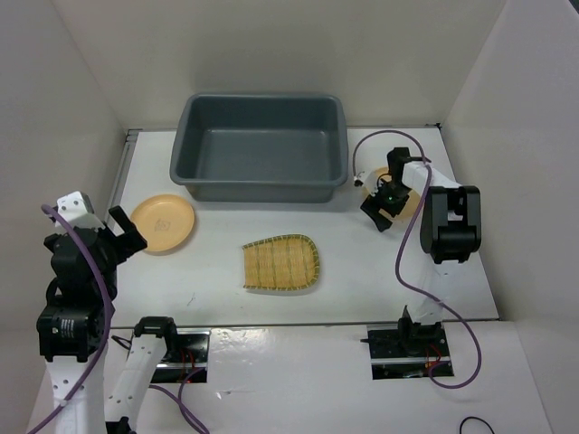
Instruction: Place the mixed dishes into the plastic bin
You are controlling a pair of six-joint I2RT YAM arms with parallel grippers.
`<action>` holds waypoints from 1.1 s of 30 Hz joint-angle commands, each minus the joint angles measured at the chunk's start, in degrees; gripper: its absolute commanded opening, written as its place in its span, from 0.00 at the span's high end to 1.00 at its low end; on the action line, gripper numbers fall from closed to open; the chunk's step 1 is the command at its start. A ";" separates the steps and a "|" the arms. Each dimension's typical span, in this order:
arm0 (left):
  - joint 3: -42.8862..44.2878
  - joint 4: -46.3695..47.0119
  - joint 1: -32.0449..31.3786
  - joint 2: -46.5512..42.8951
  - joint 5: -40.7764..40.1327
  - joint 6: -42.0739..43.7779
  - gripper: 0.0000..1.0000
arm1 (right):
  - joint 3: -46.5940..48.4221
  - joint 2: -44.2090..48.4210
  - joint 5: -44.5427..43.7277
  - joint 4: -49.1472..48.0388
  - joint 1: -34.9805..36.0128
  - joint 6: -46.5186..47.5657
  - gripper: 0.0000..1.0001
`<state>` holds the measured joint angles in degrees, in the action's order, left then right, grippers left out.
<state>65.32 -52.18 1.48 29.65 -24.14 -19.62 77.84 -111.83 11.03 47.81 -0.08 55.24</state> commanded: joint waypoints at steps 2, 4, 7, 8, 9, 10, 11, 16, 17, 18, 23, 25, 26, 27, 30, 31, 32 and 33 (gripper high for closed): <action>-0.19 2.35 0.46 0.85 0.23 0.72 0.00 | 3.98 -3.91 1.89 3.60 -2.03 0.57 0.13; -0.19 2.35 0.46 0.85 0.23 0.72 0.00 | 3.98 -4.44 1.89 3.60 -2.03 0.57 0.17; -0.19 2.35 0.46 1.38 0.23 0.72 0.00 | 3.98 -4.98 1.89 4.83 -2.03 1.09 0.32; -0.19 2.35 0.46 1.38 0.23 0.72 0.00 | 4.50 -4.98 1.89 4.83 -2.03 1.09 0.39; -0.19 2.35 0.46 1.38 0.23 0.72 0.00 | 4.51 -4.98 1.89 5.44 -2.03 1.09 0.46; -0.19 2.35 0.46 1.38 0.23 0.72 0.00 | 4.51 -4.98 2.42 5.45 -2.03 1.09 0.64; -0.19 2.35 0.46 1.38 0.23 0.72 0.00 | 4.51 -4.98 2.42 5.97 -2.03 1.09 0.74; -0.19 2.35 0.46 1.38 0.23 0.72 0.00 | 7.75 -3.84 4.17 5.98 -2.03 -0.31 1.00; -0.19 2.35 0.46 1.38 0.23 0.72 0.00 | 8.63 -3.83 4.18 5.98 -2.03 -0.92 1.00; -0.19 2.35 0.46 1.38 0.23 0.72 0.00 | 9.60 -3.83 4.70 5.98 -2.03 -1.54 1.00; -0.19 2.35 0.46 1.38 0.23 0.72 0.00 | 18.64 -2.78 6.02 5.98 -2.03 -3.04 1.00; -0.19 2.35 0.46 1.38 0.23 0.72 0.00 | 24.94 -2.78 7.42 6.50 -2.03 -5.66 1.00; -0.19 2.35 0.46 1.38 0.23 0.72 0.00 | 27.34 -2.26 7.43 6.50 -2.03 -7.07 1.00; -0.19 2.35 0.46 1.38 0.23 0.72 0.00 | 29.71 -2.25 8.30 5.72 -2.03 -8.38 1.00; -0.19 2.35 0.46 1.38 0.23 0.72 0.00 | 40.34 -1.72 8.84 5.01 -0.81 -12.78 1.00; -0.19 2.35 0.46 1.38 0.23 0.72 0.00 | 45.85 -1.72 9.36 4.49 0.24 -13.66 1.00; -0.19 2.35 0.46 1.38 0.23 0.72 0.00 | 48.78 -2.33 9.36 4.48 0.86 -15.41 1.00; -0.19 2.35 0.46 1.38 0.23 0.72 0.00 | 51.68 -2.86 9.36 4.48 1.56 -16.04 1.00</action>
<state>65.32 -52.18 1.48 30.68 -24.14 -19.62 120.51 -115.00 17.80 53.89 -0.99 44.21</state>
